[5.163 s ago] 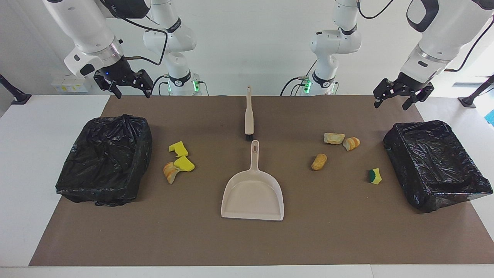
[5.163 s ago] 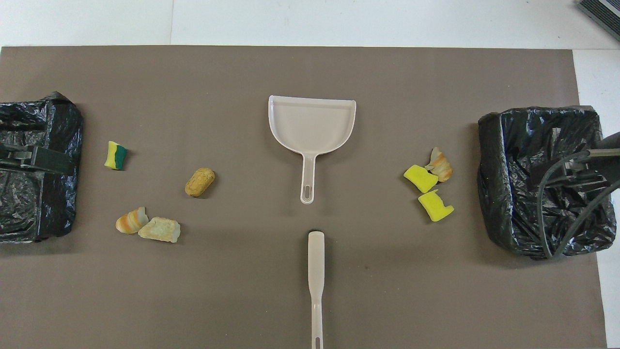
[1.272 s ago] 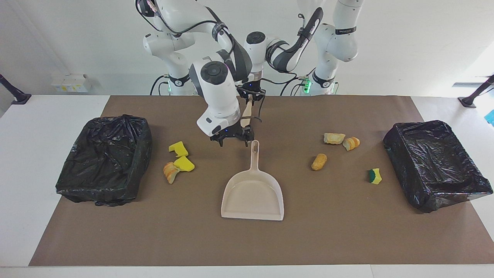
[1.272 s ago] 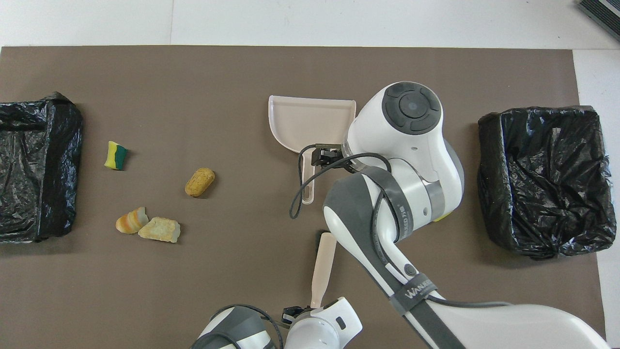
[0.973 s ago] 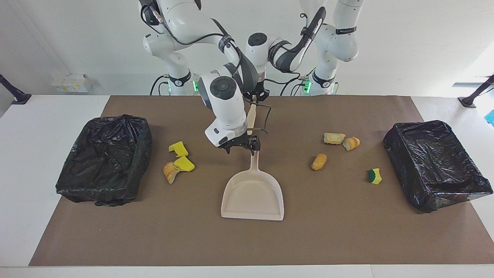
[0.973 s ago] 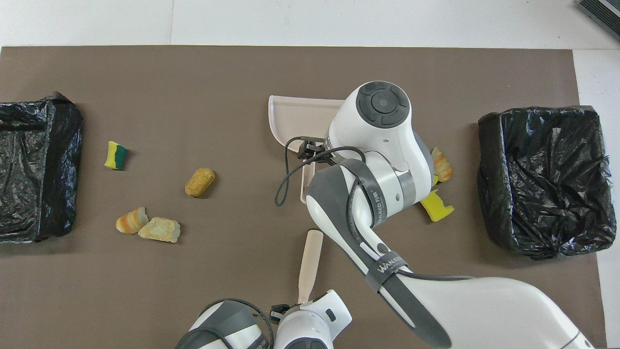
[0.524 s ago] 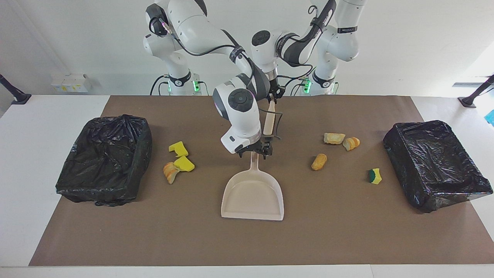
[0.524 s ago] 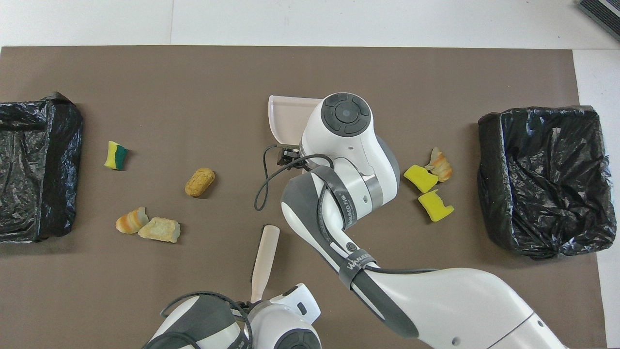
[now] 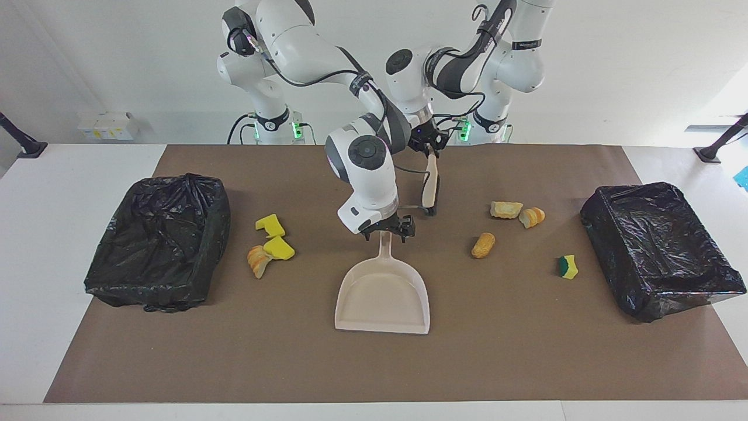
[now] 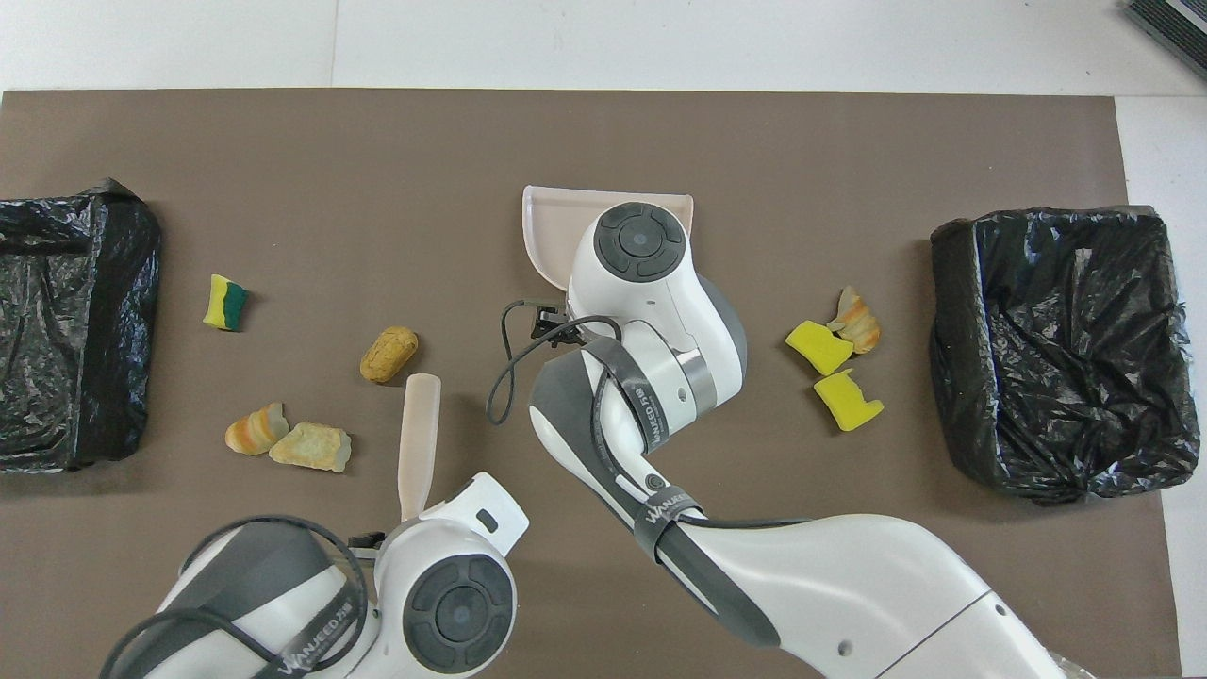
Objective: Sweep and dump trash in bin
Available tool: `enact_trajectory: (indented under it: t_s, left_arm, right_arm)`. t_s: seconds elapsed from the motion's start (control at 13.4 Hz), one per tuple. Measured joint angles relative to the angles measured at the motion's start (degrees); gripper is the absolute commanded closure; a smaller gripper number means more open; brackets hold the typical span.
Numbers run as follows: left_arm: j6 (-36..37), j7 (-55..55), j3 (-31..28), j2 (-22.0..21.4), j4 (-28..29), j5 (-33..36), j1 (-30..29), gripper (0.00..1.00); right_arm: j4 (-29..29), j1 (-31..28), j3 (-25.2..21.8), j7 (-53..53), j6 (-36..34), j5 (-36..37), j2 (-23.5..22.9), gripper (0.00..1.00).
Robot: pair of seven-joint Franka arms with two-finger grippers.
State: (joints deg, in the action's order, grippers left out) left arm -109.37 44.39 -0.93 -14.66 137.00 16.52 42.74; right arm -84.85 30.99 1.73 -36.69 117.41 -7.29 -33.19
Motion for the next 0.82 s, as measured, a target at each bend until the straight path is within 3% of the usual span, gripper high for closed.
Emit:
enact_trajectory:
  t_s: [0.07,0.22,0.3,0.6,0.82]
  left_arm:
    - [-0.2,-0.6,-0.1,-0.1,-0.6,0.2,-2.7,1.00]
    - [-2.3,-5.3,-0.1,0.2,-1.8,0.3,-10.1,1.00]
    - [-3.8,-8.6,-0.2,0.8,-2.4,0.3,-13.9,1.00]
    - [-9.1,-23.1,-0.4,5.8,-6.6,0.3,-27.4,1.00]
    - [-10.9,-29.6,-0.4,9.0,-10.3,0.3,-34.0,1.00]
  right_arm:
    - [0.0,0.0,0.0,0.0,0.0,0.1,0.0,0.38]
    - [0.2,0.0,-0.2,0.0,0.0,0.9,0.0,0.71]
    - [0.3,-0.2,-0.3,0.0,-0.2,2.0,0.1,0.79]
    - [1.0,-1.1,-0.5,1.5,-3.3,3.3,0.6,1.00]
    - [1.0,-1.2,-0.6,2.2,-3.5,3.5,0.6,1.00]
